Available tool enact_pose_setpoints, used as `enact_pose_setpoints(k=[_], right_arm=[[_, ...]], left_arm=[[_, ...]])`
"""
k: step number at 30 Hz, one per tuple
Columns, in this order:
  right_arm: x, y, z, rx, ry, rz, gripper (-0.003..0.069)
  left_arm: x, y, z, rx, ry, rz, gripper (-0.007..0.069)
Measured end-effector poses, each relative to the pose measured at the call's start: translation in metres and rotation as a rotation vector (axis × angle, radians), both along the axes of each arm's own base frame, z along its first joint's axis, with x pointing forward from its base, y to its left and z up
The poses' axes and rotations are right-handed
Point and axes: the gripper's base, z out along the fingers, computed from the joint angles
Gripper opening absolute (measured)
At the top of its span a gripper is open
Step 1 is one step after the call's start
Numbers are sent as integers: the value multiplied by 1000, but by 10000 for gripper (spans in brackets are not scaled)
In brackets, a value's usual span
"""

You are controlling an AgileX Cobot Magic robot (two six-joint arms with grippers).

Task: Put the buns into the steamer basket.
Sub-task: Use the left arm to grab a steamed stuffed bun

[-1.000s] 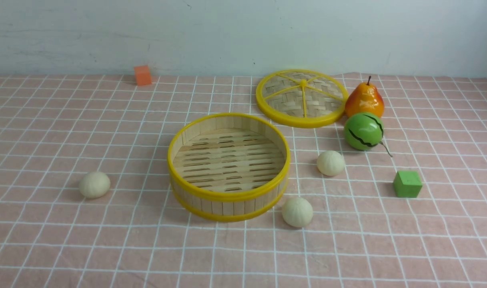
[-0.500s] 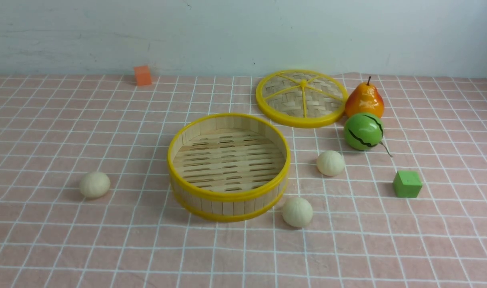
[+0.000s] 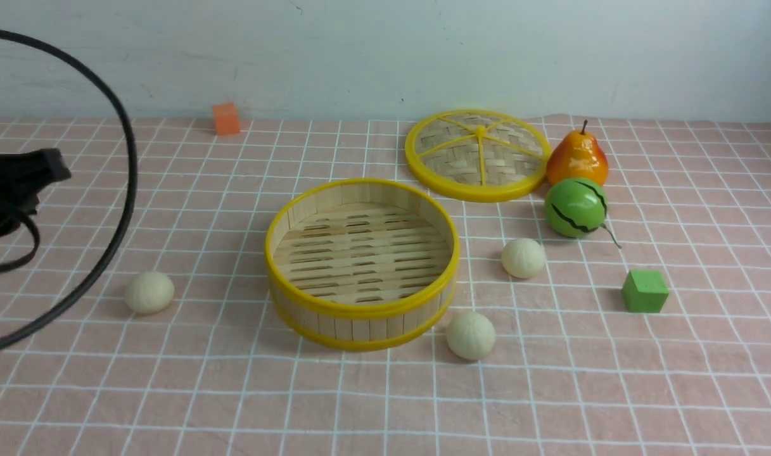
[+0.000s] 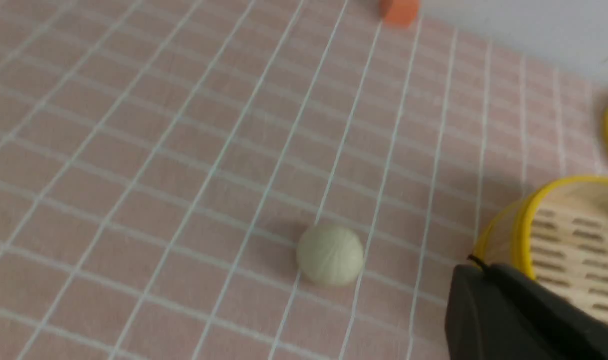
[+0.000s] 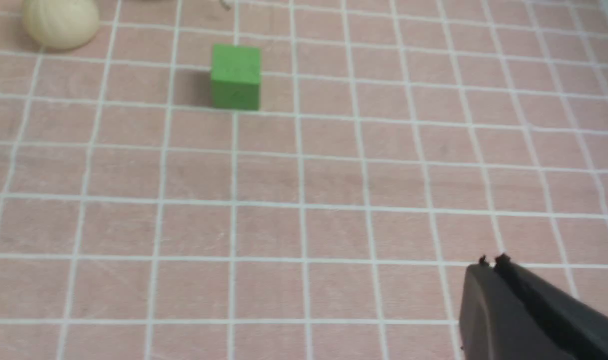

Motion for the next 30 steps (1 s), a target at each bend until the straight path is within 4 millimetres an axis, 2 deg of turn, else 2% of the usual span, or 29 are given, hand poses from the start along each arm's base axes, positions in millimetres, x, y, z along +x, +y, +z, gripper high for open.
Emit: enact_pose_setpoints(k=[2, 5, 6, 7, 10, 12, 13, 14, 16, 17, 18, 21, 25, 30], right_arm=[[6, 5, 3, 5, 13, 29, -2], [31, 27, -5, 5, 98, 162, -1], [34, 29, -7, 8, 110, 168, -1], [40, 39, -16, 9, 162, 219, -1], [45, 51, -30, 6, 250, 278, 0], [47, 58, -38, -2, 297, 318, 0], [48, 61, -40, -1, 308, 332, 0], [48, 62, -41, 1, 313, 338, 0], [48, 65, -41, 6, 309, 347, 1], [48, 65, -41, 11, 310, 346, 2], [48, 66, -40, 24, 304, 346, 4], [49, 68, -40, 61, 296, 338, 8], [49, 70, -40, 92, 297, 333, 11], [49, 71, -39, 108, 292, 330, 14]], left_arm=[[10, -2, 0, -6, 61, -14, -14], [43, -13, -7, -14, 239, -122, -14], [43, -13, -7, -14, 239, -122, -14], [62, -15, -14, 1, 286, -156, -13], [86, -16, -28, 32, 340, -176, 20], [101, -16, -37, 58, 377, -184, 94], [109, -16, -43, 71, 394, -186, 165], [112, -16, -48, 76, 408, -187, 199], [122, -15, -61, 88, 427, -180, 314], [123, -15, -63, 90, 429, -179, 325], [129, -14, -73, 90, 434, -163, 405], [141, -12, -97, 90, 461, -118, 503], [150, -9, -115, 91, 491, -55, 529], [156, -7, -132, 105, 516, -30, 498]])
